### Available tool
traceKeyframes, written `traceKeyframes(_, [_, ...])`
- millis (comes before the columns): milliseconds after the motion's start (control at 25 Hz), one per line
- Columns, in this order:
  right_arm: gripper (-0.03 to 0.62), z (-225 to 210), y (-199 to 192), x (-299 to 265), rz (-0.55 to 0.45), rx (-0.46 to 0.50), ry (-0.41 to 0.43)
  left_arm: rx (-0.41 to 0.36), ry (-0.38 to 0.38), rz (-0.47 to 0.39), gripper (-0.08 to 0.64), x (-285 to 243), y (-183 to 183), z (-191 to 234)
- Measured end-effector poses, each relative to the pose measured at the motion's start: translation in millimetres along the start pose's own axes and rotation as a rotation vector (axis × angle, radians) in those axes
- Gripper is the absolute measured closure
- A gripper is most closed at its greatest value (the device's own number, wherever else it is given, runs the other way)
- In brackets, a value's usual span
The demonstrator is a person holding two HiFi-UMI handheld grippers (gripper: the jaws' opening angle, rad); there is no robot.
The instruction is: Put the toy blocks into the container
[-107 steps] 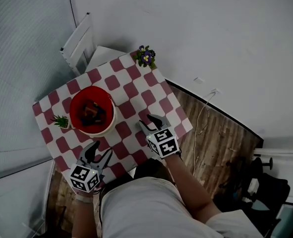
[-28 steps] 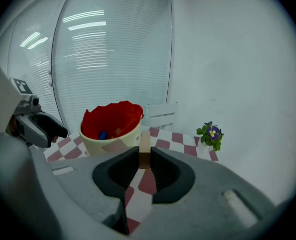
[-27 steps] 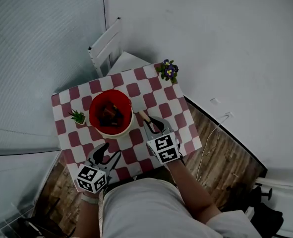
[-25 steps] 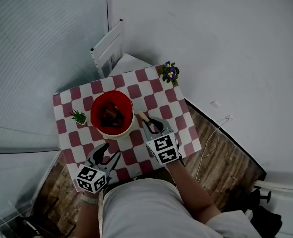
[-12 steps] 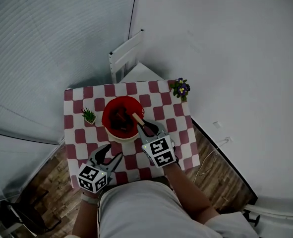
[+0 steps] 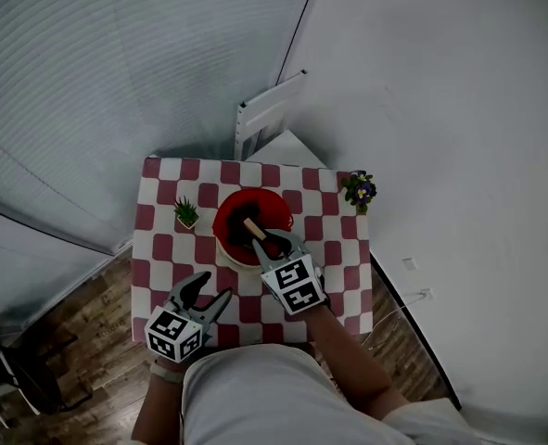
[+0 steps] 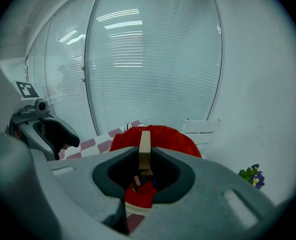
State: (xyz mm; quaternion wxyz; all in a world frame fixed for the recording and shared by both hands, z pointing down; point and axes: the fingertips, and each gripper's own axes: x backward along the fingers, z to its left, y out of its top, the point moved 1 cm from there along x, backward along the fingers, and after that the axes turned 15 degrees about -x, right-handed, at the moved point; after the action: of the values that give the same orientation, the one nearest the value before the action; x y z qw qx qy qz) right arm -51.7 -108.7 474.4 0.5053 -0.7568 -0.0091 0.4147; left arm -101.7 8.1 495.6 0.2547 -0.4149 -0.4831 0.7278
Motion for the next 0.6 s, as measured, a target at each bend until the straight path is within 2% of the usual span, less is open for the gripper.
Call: traceKeyframes(600, [0.515,8.2,-18.9,-37.2,0.133,0.058,0.047,0.073,0.096,0.006,0.331,19.7,-18.1,11.0])
